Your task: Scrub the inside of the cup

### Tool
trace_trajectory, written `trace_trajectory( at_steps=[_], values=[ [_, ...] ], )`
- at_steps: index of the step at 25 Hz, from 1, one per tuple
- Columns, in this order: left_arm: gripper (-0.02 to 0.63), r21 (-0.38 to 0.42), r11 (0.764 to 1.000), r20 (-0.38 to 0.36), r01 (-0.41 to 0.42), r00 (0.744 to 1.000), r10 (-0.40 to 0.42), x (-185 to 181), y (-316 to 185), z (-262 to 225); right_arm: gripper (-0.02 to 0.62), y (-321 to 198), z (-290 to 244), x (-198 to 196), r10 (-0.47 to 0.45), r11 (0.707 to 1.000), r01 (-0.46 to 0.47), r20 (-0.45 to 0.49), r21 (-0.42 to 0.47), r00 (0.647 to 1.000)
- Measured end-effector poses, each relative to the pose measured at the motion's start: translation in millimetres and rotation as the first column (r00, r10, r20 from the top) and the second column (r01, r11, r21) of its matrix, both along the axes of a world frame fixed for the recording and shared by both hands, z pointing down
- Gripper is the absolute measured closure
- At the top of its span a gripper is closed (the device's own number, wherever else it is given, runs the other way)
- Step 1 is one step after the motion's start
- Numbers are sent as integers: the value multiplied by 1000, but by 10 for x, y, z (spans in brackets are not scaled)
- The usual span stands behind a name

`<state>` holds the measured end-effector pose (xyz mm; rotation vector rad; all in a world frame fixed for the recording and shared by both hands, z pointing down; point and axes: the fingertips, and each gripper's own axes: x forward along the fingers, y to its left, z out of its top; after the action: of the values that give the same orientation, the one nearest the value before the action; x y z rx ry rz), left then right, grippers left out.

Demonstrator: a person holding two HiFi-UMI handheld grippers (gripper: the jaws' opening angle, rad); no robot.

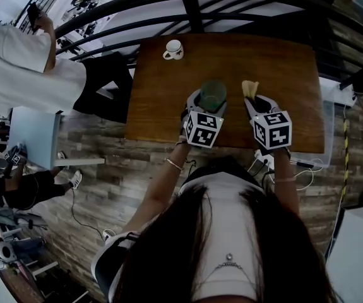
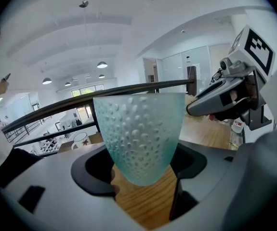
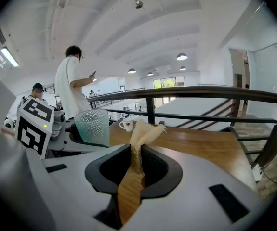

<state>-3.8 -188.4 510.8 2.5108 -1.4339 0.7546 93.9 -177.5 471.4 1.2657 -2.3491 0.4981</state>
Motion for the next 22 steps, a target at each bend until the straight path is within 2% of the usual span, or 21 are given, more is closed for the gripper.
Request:
trace_trajectory(
  at_steps=[22],
  values=[
    [256,-13,999,-31,41,999,-42,-126,144,-6,515,124,81,78,44,999,-44,-14,-17,999]
  ],
)
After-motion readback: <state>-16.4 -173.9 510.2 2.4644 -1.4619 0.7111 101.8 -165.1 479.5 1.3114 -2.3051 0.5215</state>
